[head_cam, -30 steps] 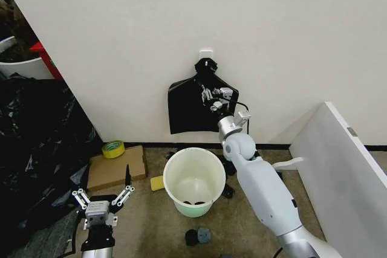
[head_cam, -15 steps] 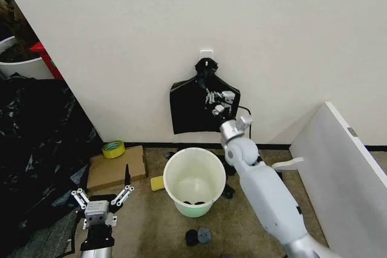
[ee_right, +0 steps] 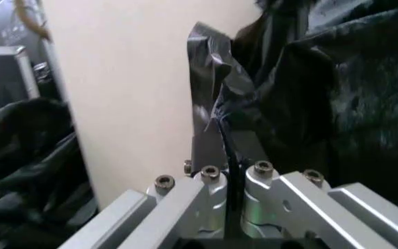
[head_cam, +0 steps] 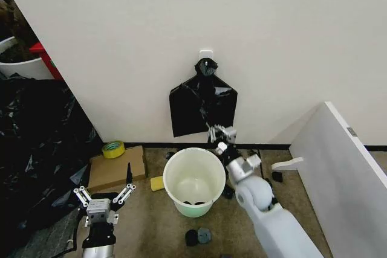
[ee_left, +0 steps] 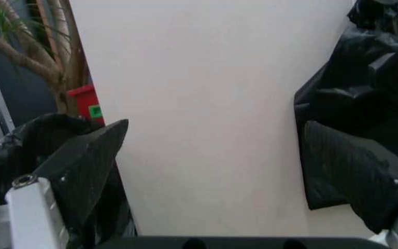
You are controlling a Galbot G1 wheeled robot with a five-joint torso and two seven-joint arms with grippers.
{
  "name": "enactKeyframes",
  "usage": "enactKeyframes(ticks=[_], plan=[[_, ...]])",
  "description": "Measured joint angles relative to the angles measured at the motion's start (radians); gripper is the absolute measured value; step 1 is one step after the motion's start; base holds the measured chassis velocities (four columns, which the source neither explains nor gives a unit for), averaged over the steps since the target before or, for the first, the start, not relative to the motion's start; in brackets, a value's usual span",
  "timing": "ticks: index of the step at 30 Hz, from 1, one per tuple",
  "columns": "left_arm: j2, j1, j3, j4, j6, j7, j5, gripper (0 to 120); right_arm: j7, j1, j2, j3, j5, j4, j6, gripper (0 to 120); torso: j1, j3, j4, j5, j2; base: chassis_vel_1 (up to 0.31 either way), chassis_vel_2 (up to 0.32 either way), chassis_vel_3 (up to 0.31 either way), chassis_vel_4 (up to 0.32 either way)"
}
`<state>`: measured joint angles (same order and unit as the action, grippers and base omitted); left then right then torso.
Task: Place the garbage bag over the trash bin.
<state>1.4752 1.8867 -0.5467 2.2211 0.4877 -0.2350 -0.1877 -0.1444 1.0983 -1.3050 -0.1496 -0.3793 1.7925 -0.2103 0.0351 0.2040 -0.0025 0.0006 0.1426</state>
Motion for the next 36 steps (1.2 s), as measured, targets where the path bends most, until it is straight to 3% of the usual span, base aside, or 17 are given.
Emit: enactKeyframes(ticks=[8,24,36], plan=[[-0.002,-0.008,0.01,-0.009,0.0,0.002,-0.001,100,-0.049,0.233,0.081,0.005,0.086,0.166,-0.049,0,0.0,0.0,-0.0003,0.0,0.0,0.0,0.0,0.0,0.0],[-0.018,-0.007,0.009,-0.011,0.005,0.0,0.001,100,-0.17,0.353,0.152,-0.006,0.272,0.155,-0.217,0,0.0,0.0,-0.0002,0.0,0.0,0.0,0.0,0.0,0.0],[-0.02,-0.013,0.012,-0.014,0.003,0.0,0.002,100,-0.173,0.38,0.17,-0.003,0.39,0.126,-0.289,0,0.0,0.0,-0.0002,0.0,0.0,0.0,0.0,0.0,0.0]])
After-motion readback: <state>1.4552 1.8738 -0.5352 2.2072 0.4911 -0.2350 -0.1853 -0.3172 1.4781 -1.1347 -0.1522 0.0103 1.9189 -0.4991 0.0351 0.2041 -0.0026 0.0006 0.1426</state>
